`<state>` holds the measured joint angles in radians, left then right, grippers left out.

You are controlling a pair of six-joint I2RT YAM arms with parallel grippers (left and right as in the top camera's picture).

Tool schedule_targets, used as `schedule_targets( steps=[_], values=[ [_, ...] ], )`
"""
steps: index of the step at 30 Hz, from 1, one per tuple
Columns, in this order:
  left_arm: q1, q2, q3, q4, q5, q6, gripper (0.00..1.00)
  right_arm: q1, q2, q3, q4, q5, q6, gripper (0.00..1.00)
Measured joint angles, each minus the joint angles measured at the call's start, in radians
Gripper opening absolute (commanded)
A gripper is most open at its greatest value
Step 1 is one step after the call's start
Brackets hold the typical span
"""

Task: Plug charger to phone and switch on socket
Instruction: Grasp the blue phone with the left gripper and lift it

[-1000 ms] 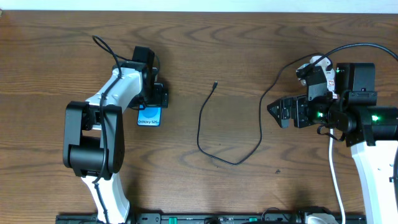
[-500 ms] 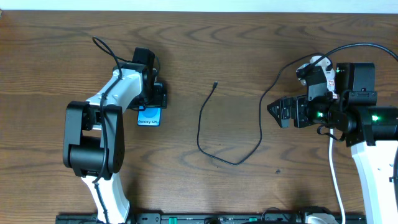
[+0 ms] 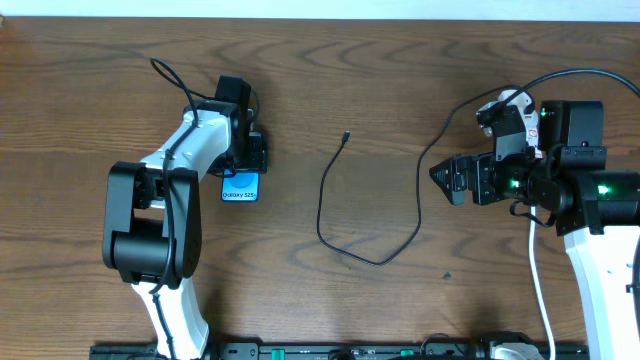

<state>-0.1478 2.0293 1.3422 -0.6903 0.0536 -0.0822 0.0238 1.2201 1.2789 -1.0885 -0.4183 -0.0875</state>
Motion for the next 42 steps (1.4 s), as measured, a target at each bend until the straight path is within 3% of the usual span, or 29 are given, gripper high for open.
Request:
schedule_targets(
  steps=[14,25,42],
  values=[
    [-0.005,-0.008,0.012,-0.032,0.0,-0.011,0.73,0.0,0.0,0.0,0.0,0.0,0.0,0.99],
    [-0.01,-0.224,0.012,-0.053,0.003,-0.066,0.73,0.0,0.0,0.0,0.0,0.0,0.0,0.99],
    [-0.01,-0.238,0.012,-0.206,0.026,-0.283,0.73,0.0,0.0,0.0,0.0,0.0,0.0,0.99]
  ],
)
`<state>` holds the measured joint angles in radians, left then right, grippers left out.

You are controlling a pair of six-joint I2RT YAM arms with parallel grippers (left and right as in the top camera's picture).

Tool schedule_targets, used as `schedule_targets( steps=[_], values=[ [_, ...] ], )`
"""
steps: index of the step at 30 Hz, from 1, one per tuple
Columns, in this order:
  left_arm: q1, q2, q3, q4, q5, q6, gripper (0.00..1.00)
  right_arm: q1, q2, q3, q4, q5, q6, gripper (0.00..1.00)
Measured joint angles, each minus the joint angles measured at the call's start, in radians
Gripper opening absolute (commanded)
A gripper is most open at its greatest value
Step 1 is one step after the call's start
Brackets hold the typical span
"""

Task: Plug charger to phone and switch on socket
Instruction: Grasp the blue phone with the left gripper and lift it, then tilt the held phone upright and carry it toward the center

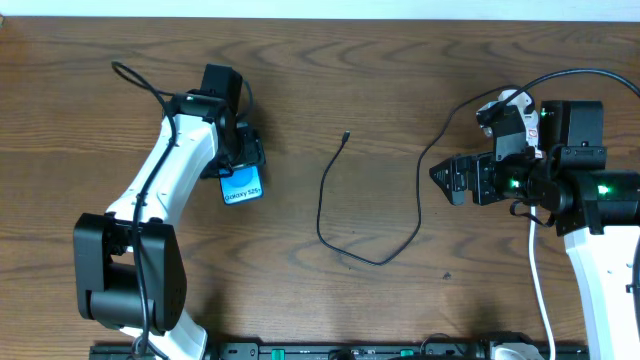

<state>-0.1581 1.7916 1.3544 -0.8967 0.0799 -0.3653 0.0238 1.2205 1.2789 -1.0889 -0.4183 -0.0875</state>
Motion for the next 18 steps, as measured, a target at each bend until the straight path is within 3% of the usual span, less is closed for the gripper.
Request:
schedule_targets(
  steps=[6,18],
  values=[
    [0.0,0.0,0.0,-0.029,0.105,-0.06,0.73,0.0,0.0,0.0,0.0,0.0,0.0,0.99],
    [0.015,0.0,0.0,-0.031,0.449,-0.14,0.73,0.0,0.0,0.0,0.0,0.0,0.0,0.99]
  ],
)
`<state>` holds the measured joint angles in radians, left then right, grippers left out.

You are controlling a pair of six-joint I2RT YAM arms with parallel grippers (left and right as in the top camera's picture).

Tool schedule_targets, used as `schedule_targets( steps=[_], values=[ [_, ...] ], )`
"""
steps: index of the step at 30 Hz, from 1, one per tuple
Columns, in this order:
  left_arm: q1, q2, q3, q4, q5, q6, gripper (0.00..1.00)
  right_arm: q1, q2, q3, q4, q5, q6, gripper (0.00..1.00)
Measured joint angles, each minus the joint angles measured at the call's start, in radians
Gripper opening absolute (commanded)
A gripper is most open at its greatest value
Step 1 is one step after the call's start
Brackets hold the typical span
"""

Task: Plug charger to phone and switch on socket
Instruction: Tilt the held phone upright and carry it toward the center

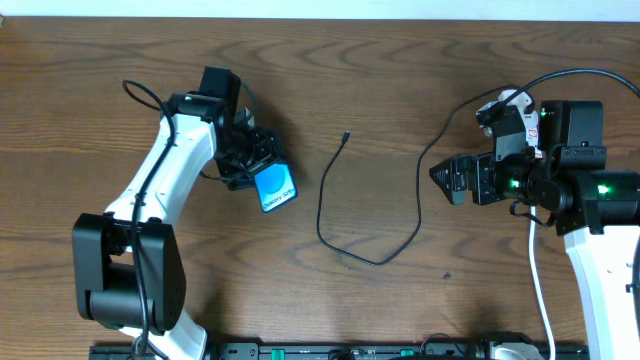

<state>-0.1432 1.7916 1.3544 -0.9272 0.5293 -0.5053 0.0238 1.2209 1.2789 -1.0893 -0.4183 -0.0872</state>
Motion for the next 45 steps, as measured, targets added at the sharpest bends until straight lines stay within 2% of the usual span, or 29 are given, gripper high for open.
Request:
schedule_targets(
  steps=[6,17,25,33,39,45],
  values=[
    [0.033,0.0,0.0,0.0,0.143,-0.079,0.72,0.0,0.0,0.0,0.0,0.0,0.0,0.99],
    [0.087,0.0,0.0,0.0,0.385,-0.343,0.72,0.0,0.0,0.0,0.0,0.0,0.0,0.99],
    [0.089,0.0,0.0,0.0,0.55,-0.488,0.72,0.0,0.0,0.0,0.0,0.0,0.0,0.99],
    [0.089,0.0,0.0,0.0,0.629,-0.592,0.72,0.0,0.0,0.0,0.0,-0.001,0.0,0.99],
    [0.089,0.0,0.0,0.005,0.643,-0.613,0.72,0.0,0.0,0.0,0.0,-0.001,0.003,0.99],
    [0.089,0.0,0.0,0.077,0.643,-0.621,0.72,0.0,0.0,0.0,0.0,-0.001,0.015,0.99]
  ],
)
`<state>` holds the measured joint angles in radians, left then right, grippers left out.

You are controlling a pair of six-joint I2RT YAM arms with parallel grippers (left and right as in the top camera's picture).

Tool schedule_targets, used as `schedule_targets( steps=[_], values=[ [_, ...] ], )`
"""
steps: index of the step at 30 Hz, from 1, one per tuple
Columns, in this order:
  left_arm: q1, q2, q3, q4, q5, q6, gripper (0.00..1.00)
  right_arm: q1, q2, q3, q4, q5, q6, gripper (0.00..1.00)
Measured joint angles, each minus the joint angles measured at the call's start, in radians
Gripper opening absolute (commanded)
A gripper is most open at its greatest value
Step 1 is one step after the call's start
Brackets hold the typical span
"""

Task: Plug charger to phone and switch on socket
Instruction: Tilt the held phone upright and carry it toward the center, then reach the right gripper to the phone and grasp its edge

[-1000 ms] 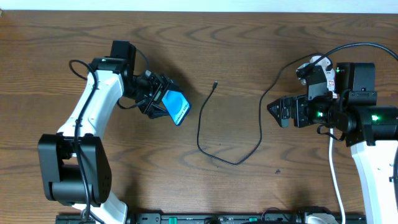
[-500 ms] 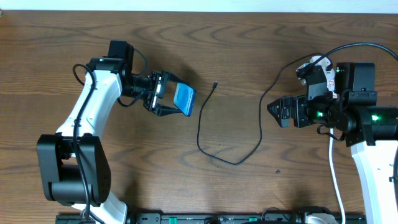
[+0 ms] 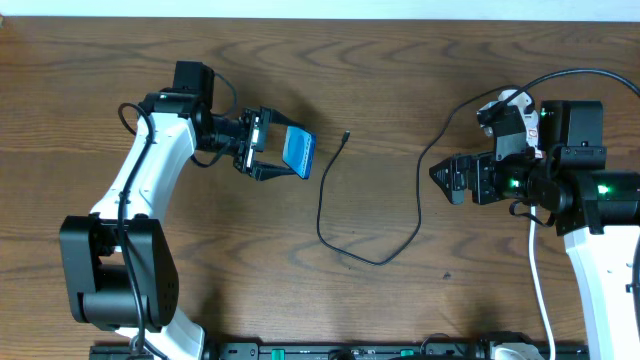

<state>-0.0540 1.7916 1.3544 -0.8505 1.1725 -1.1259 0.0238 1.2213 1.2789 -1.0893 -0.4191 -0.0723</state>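
Note:
My left gripper (image 3: 292,150) is shut on the phone (image 3: 301,149), whose blue screen is tipped up on edge and faces right. The phone hangs just left of the charger cable's small plug (image 3: 345,135). From that plug the thin black cable (image 3: 322,210) loops down across the table, then rises to the white socket block (image 3: 503,106) at the right. Below the socket, my right gripper (image 3: 436,176) points left. Its fingers come to one point, with nothing between them.
The dark wooden table (image 3: 400,50) runs to a pale wall edge along the back. A thick black lead (image 3: 590,73) runs off right from the socket area. A black rail (image 3: 330,351) lies along the front edge.
My left gripper has carried the phone up and to the right, from beside the arm's elbow line to just left of the cable plug. The phone is turned more on edge. The right arm is unchanged.
At first my left gripper sat on the phone, which lay flat left of centre with its screen up. Then the phone was slightly slanted in the grip, then swung rightward and tilted. Now it is held beside the cable's free plug. The right arm and cable stayed still.

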Motion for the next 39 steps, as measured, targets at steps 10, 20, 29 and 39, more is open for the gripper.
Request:
schedule_targets(
  steps=[10,20,29,39],
  values=[
    [0.0,0.0,0.0,0.007,-0.105,0.0,0.72,0.0,0.0,0.0,0.007,-0.01,0.042,0.99],
    [0.0,0.0,0.0,0.007,-0.159,-0.001,0.72,0.0,0.0,0.0,0.016,-0.019,0.063,0.99],
    [0.0,0.0,0.0,0.007,-0.158,-0.03,0.72,0.0,0.0,0.0,0.036,-0.028,0.095,0.99],
    [0.0,0.0,0.0,0.008,-0.204,-0.063,0.69,0.032,0.0,-0.014,0.144,-0.048,0.233,0.99]
  ],
)
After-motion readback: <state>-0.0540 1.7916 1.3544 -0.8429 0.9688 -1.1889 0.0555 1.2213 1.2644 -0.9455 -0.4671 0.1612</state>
